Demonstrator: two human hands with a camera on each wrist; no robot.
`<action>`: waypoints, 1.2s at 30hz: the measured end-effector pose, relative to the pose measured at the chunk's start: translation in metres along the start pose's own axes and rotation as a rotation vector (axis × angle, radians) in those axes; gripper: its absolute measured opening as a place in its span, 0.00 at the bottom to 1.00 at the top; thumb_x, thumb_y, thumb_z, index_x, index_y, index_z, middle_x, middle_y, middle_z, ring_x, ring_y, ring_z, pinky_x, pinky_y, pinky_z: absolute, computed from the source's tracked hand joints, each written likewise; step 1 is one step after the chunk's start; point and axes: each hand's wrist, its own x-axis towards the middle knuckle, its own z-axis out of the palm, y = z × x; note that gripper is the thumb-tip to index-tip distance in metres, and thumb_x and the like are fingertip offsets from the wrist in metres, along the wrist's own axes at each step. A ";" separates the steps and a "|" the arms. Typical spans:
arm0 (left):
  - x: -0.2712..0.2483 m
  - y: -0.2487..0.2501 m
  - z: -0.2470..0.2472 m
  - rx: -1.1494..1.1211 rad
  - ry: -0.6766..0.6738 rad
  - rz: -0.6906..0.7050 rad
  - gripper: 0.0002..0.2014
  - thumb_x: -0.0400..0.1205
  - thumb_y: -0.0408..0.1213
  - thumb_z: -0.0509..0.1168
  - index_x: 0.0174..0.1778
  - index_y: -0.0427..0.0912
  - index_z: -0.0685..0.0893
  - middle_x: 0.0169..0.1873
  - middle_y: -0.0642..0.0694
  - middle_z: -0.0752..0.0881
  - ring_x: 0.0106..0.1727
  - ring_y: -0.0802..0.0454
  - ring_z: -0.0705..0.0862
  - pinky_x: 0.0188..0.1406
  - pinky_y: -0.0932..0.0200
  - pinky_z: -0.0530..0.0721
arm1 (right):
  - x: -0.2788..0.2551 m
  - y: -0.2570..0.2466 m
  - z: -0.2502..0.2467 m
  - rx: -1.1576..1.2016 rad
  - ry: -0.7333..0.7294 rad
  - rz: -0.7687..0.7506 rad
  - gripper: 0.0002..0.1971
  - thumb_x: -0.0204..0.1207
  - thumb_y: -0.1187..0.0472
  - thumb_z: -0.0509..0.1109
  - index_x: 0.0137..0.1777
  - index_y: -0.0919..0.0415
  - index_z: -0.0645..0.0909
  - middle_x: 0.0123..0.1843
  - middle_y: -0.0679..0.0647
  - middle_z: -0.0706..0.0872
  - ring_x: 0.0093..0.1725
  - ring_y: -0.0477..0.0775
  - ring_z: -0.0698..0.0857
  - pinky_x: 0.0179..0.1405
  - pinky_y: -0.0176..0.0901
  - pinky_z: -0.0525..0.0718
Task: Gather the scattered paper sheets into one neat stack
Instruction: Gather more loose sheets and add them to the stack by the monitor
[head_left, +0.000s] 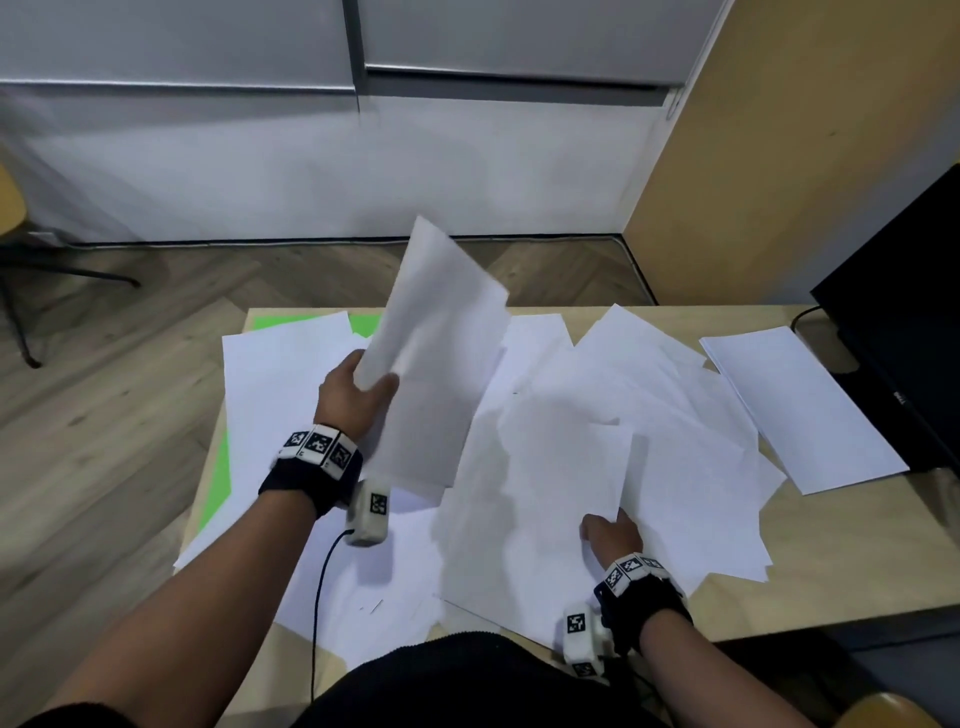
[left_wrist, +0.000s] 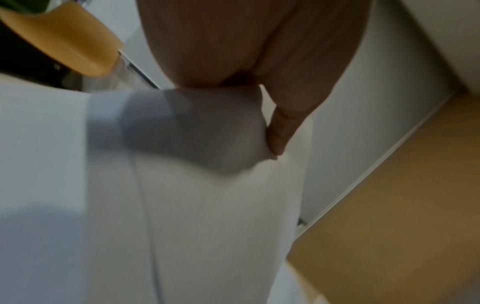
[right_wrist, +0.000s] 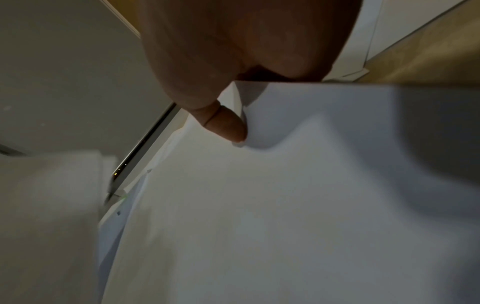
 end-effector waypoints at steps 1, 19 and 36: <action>-0.003 0.010 0.002 -0.112 -0.016 0.010 0.08 0.79 0.35 0.71 0.53 0.47 0.84 0.40 0.50 0.88 0.39 0.57 0.88 0.40 0.63 0.83 | 0.000 0.001 0.000 0.020 0.004 0.004 0.16 0.62 0.64 0.69 0.52 0.61 0.84 0.49 0.58 0.89 0.51 0.62 0.86 0.50 0.44 0.80; -0.077 -0.078 0.117 0.400 -0.407 -0.178 0.41 0.78 0.46 0.71 0.85 0.47 0.57 0.73 0.40 0.76 0.70 0.40 0.79 0.69 0.50 0.78 | 0.002 0.014 0.001 0.375 -0.057 0.025 0.32 0.66 0.42 0.79 0.66 0.61 0.83 0.63 0.54 0.87 0.62 0.56 0.85 0.67 0.49 0.78; -0.067 0.011 0.160 -0.090 -0.388 -0.119 0.16 0.68 0.36 0.66 0.52 0.48 0.82 0.43 0.56 0.87 0.51 0.47 0.86 0.47 0.59 0.79 | -0.040 -0.031 -0.067 0.524 -0.059 -0.167 0.10 0.44 0.71 0.64 0.27 0.58 0.75 0.23 0.47 0.75 0.27 0.49 0.70 0.26 0.39 0.69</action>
